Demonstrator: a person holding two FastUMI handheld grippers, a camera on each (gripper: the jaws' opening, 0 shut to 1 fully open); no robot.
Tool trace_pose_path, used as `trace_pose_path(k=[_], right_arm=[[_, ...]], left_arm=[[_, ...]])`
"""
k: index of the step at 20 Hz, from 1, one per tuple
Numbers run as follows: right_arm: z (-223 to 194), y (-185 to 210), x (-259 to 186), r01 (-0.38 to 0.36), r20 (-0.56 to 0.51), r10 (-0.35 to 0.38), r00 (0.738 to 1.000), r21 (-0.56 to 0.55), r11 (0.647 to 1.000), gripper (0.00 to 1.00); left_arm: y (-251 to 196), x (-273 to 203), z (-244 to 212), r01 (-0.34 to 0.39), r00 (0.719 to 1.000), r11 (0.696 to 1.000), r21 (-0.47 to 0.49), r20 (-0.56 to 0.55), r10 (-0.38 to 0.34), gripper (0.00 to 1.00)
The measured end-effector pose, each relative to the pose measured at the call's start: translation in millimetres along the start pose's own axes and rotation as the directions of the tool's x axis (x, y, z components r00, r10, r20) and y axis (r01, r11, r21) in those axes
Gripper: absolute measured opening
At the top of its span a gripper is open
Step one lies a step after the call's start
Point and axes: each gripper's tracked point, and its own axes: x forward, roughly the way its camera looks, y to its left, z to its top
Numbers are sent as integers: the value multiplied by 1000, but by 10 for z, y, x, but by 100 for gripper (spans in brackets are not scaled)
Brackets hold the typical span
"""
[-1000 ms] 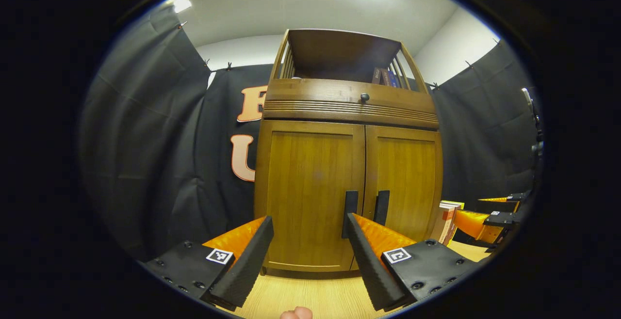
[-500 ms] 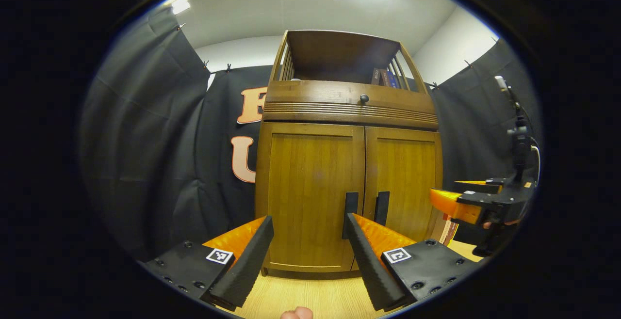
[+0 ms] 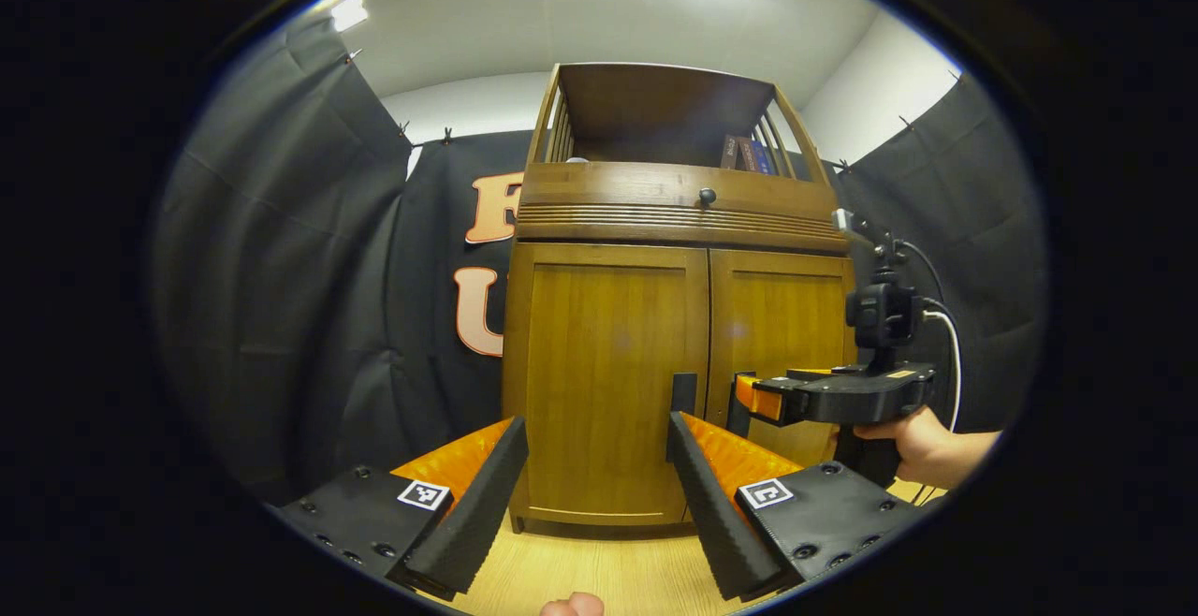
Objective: Open the right door of the double-door shoe cabinet with the right hand, and open the left door with the left hand.
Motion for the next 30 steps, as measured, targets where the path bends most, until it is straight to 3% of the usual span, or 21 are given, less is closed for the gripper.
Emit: trace_pose_path(k=[1, 2, 3, 5, 6, 8, 10, 13, 14, 15, 16, 21, 22, 23, 27, 30], right_arm=[[-37, 23, 65, 4, -8, -4, 1000, -3, 1000, 92], [-91, 21, 109, 12, -17, -13, 1000, -10, 1000, 95], [-150, 37, 142, 8, -28, -8, 1000, -15, 1000, 87], [-267, 58, 204, 14, -47, -15, 999, -23, 1000, 70], [-294, 66, 235, 16, -52, -18, 999, -27, 1000, 69], [-335, 95, 299, 20, -54, -21, 998, -27, 999, 55], [-375, 116, 324, 34, -60, -34, 998, -8, 999, 52], [-368, 159, 355, 13, -27, -15, 1000, -52, 999, 34], [-386, 166, 330, 6, -31, -8, 999, -57, 998, 36], [-411, 167, 327, -2, -42, 1, 999, -45, 999, 28], [-398, 164, 336, -12, -44, 10, 999, -36, 999, 26], [-401, 170, 242, -2, -54, 0, 999, -39, 999, 23], [-411, 176, 169, -18, -65, 16, 998, -37, 999, 19], [-415, 182, 84, -32, -72, 30, 997, -26, 999, 23], [-370, 144, -328, -56, -58, 54, 997, -20, 998, 19], [-361, 31, -703, -61, -72, 62, 996, 5, 998, 23]], left_arm=[[17, 2, 7, -5, 1000, 1000, 0, 5, 5, 93], [30, 5, 15, -10, 1000, 1000, 1, 10, 10, 93], [35, 9, 22, -11, 1000, 1000, 1, 15, 11, 96], [33, -4, 16, -11, 1000, 1000, 4, 18, 11, 93], [38, -15, 19, -11, 1000, 1000, 4, 19, 11, 93], [31, -2, 8, -9, 1000, 1000, 1, 20, 9, 93], [25, -5, 4, -9, 1000, 1000, 0, 22, 9, 93], [62, 3, 0, -21, 1000, 1000, 6, 21, 21, 93], [76, 5, 12, -25, 999, 1000, 6, 23, 25, 97], [71, -4, 8, -27, 999, 1000, 7, 24, 27, 97], [88, -18, 11, -30, 999, 1000, 4, 27, 30, 93], [76, -93, -79, -14, 1000, 1000, -28, -4, 14, 96], [77, -122, -67, -18, 1000, 999, -33, -2, 18, 93], [57, -159, -68, -18, 1000, 999, -36, -1, 18, 93], [-21, -214, 3, -10, 1000, 1000, -16, 9, 10, 93], [-71, -276, 67, -8, 1000, 1000, -21, 22, 8, 96]])
